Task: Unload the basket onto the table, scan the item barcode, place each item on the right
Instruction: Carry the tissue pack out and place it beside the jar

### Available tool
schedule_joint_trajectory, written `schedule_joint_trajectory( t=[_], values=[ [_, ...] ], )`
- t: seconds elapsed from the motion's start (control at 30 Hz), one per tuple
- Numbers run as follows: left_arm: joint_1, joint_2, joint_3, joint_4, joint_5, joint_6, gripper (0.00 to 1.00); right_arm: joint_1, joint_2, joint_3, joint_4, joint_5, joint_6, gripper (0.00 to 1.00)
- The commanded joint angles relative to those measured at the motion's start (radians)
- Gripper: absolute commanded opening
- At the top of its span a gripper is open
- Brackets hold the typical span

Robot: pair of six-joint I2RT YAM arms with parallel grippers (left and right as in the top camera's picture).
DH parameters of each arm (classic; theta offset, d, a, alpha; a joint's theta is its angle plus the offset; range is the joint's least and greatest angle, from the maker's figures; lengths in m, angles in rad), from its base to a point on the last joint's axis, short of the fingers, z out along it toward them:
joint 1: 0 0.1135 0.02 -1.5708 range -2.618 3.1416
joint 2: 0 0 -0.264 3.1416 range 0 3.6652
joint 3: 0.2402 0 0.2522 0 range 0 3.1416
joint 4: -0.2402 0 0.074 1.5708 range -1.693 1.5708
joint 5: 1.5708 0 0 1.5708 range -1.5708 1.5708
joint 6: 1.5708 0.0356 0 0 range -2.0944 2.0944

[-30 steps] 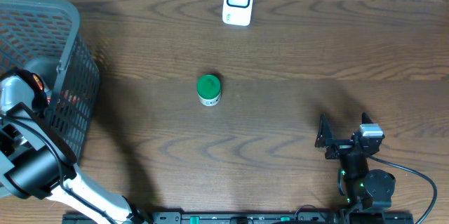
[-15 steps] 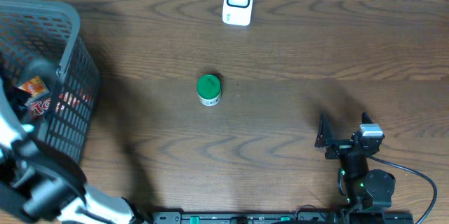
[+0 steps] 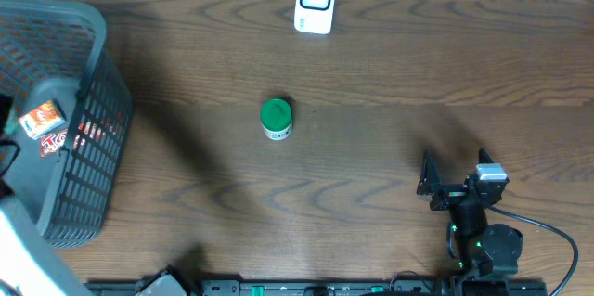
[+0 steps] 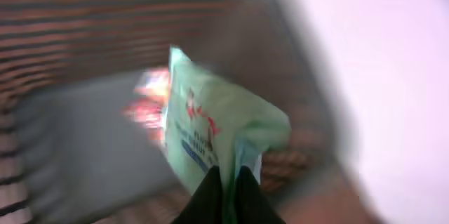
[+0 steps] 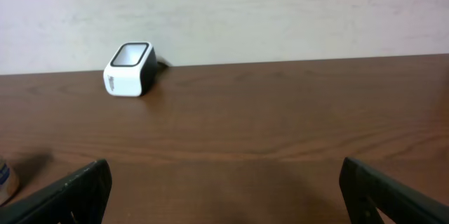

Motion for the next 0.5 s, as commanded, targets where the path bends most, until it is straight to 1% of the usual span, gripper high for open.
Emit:
schedule_joint_trajectory(
  t=[0.0,0.07,0.17,0.23,0.33,0.47],
  values=[
    [-0.067,-0.069,0.009,0.089,0.385,-0.025,0.07,0.005,-0.005,-0.001,-0.004,0.002,-0.009,0.99],
    [-0.151,-0.086,0.009,0.129,0.428,-0.070,0.08,0.005,-0.005,-0.001,-0.004,0.002,-0.008,0.99],
    [-0.281,-0.080,0.008,0.154,0.429,-0.081,0.08,0.005,-0.005,-0.001,-0.004,0.002,-0.009,0.99],
    [-0.397,-0.056,0.000,0.185,0.428,-0.081,0.08,0.005,-0.005,-0.001,-0.004,0.002,-0.009,0.99],
    [-0.555,0.005,-0.006,0.226,0.420,-0.082,0.08,0.005,-0.005,-0.001,-0.004,0.002,-0.008,0.99],
    [-0.770,0.137,-0.006,0.261,0.339,-0.084,0.08,0.005,-0.005,-0.001,-0.004,0.002,-0.009,0.99]
  ],
)
